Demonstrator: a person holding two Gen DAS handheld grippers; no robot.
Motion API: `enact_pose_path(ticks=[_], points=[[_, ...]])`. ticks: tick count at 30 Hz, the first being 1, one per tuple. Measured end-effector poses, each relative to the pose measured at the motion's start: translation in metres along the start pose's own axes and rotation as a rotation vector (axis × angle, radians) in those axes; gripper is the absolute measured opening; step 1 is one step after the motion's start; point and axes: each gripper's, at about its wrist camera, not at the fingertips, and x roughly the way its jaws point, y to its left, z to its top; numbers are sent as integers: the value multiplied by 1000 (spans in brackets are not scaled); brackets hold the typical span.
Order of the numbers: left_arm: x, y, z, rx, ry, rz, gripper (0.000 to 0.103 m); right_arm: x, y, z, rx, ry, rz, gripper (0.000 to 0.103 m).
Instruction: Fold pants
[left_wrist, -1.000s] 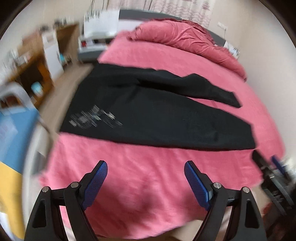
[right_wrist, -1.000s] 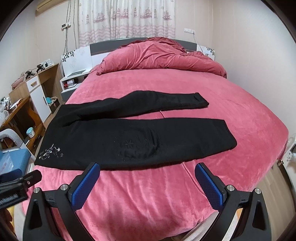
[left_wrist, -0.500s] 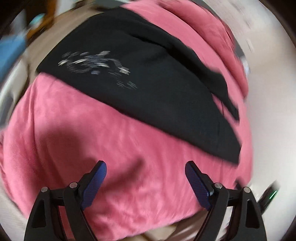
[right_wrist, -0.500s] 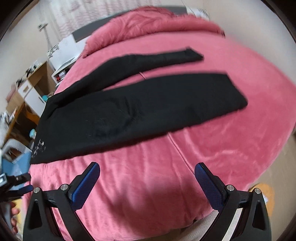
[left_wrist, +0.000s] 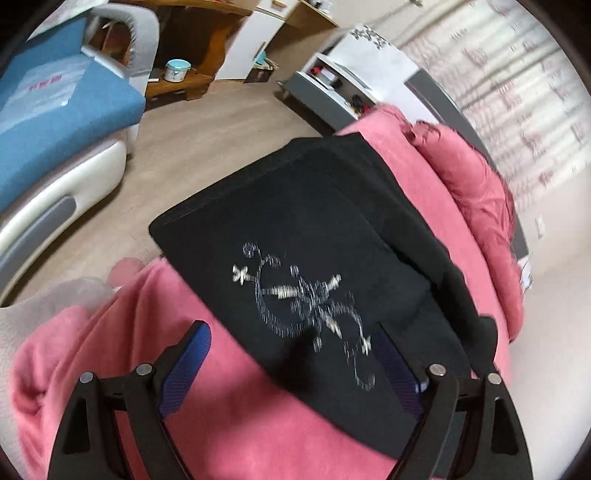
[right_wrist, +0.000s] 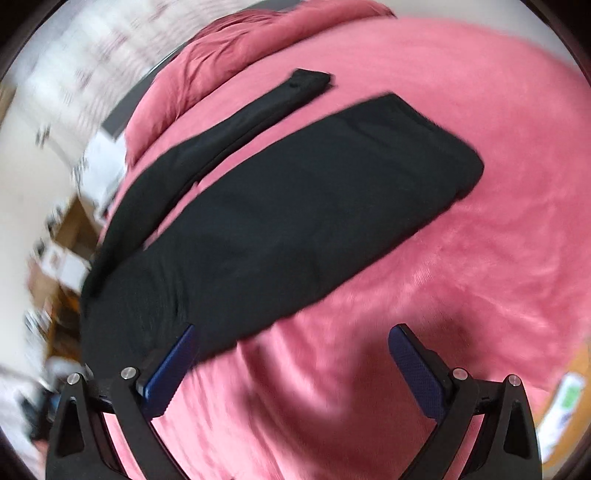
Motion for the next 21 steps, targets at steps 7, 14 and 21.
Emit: enact_pose_path(ticks=[7, 14, 21], points=[[25, 1, 2, -27, -38, 28, 83, 17, -20, 30, 123, -77, 22, 97], [32, 2, 6, -39, -61, -9, 82, 29, -18, 56, 108, -127, -44, 61], [26, -5, 3, 23, -90, 82, 14, 16, -45, 61, 196, -181, -30, 9]])
